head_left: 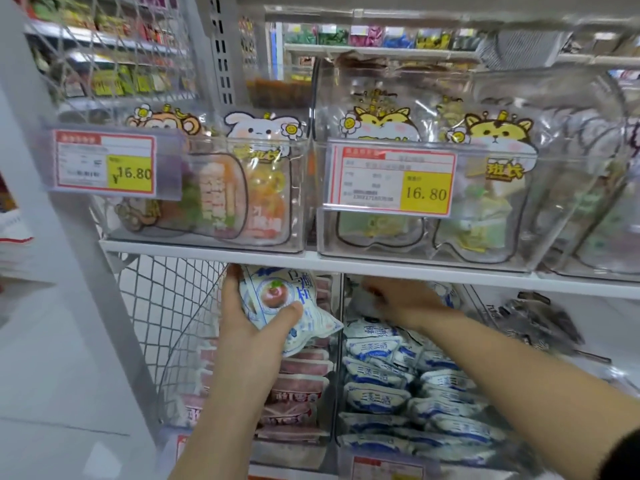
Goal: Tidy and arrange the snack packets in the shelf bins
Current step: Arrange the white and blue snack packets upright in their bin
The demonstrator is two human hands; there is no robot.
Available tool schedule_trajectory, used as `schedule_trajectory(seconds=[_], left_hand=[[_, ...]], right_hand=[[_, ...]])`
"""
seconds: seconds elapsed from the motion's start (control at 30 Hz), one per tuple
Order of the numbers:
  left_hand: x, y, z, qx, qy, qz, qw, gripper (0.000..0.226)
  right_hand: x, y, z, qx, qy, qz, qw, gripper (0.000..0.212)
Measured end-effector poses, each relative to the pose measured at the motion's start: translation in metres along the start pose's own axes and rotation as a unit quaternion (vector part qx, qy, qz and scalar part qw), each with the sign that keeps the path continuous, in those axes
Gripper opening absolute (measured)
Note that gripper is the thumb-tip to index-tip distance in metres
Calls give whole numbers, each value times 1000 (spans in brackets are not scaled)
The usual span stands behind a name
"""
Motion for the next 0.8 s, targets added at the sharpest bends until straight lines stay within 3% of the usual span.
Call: schedule_trajectory(seconds=[0.23, 0.37, 0.47, 0.57, 0.63, 0.7, 0.8], left_hand=[[3, 4, -6, -14, 3, 10, 1000, 86], [3, 7, -15, -17, 1, 19, 1000, 89], [6, 8, -21, -20, 3, 30, 999, 91], [5, 8, -20, -26, -1, 25, 999, 92], [4, 8, -17, -25, -1, 21, 999, 91], [1, 8, -13, -23, -8, 19, 1000, 88], [1, 8, -11, -19, -12, 14, 1000, 86]], right_hand=[[34, -40, -54, 43, 84, -81, 992, 27], [54, -26, -62, -70, 92, -275, 954, 26], [56, -22, -56, -57, 93, -292, 950, 23], [40, -30, -42, 23, 80, -211, 974, 21], [24, -25, -29, 27, 41, -120, 991, 25], [13, -9, -19, -73, 60, 6, 995, 30], [8, 17, -8, -202, 89, 119, 968, 53]])
Point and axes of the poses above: each hand's wrist, its own z-axis towards the middle knuckle, its own y-axis out of the palm, x = y × z, the point moved 6 cm from there along z, towards the middle knuckle, and after that the axes turned 10 degrees about x, right-handed, at the moved point
